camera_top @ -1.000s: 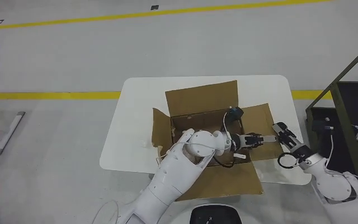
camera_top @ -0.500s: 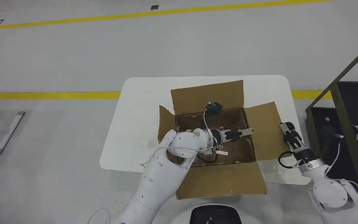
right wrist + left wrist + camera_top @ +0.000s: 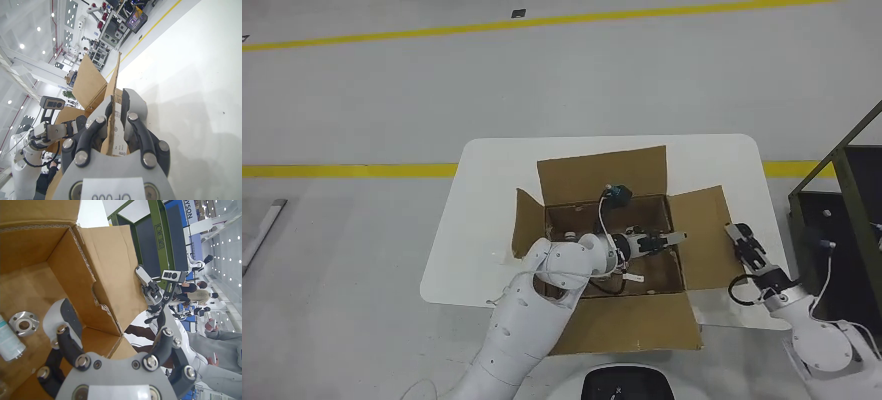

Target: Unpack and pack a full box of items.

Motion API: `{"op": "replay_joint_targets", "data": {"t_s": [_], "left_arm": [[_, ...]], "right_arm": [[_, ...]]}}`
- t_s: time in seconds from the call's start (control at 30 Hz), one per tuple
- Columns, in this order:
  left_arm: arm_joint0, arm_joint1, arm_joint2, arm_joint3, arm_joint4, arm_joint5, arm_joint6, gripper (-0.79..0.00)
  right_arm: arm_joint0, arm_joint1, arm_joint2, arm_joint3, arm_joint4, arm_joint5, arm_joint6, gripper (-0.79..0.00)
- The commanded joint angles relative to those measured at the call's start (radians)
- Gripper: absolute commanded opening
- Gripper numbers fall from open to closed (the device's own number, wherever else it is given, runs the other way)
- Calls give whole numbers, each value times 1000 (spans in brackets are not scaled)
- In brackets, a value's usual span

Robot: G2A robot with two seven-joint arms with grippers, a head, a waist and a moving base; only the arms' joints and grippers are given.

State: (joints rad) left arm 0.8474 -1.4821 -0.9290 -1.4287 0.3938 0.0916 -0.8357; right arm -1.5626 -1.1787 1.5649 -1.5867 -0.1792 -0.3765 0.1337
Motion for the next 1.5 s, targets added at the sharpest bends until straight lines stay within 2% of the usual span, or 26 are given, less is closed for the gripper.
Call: {"op": "replay_joint_targets", "data": {"t_s": [0.0,0.03,0.07,0.23,0.33,0.37,0.57,0.9,1.17,1.2,1.23,1.27,1.3,1.47], "left_arm": [[0,0,0,0,0,0,0,0],[0,0,0,0,0,0,0,0],[0,0,0,0,0,0,0,0],[32,6,-7,-21,24,2,33,0],[47,10,-20,-32,11,0,32,0],[52,12,-25,-34,16,3,34,0],[86,23,-54,-69,36,23,49,0],[105,37,-110,-126,41,43,73,0],[92,50,-106,-148,190,90,59,0],[89,51,-105,-147,208,104,51,0],[83,54,-99,-147,246,112,38,0],[77,56,-92,-145,288,121,20,0],[75,57,-88,-146,307,132,3,0],[56,69,-44,-135,523,178,-87,0]], "right_arm": [[11,3,11,4,-6,-6,37,-132],[13,4,12,4,-1,-10,51,-225],[14,5,13,5,4,-13,67,-397],[20,6,10,12,9,-22,105,-486],[29,6,0,23,9,-29,122,-653],[33,5,-5,26,14,-34,125,-770],[52,0,-22,52,55,-64,118,-785],[50,-14,-38,60,63,-76,-41,-785],[52,-20,-50,67,43,-63,-68,-785],[54,-20,-50,67,37,-65,-63,-680],[55,-19,-48,66,31,-70,-54,-489],[56,-18,-44,64,22,-81,-50,-397],[55,-17,-37,63,10,-87,-51,0],[44,-13,0,45,-41,-102,-69,0]]}}
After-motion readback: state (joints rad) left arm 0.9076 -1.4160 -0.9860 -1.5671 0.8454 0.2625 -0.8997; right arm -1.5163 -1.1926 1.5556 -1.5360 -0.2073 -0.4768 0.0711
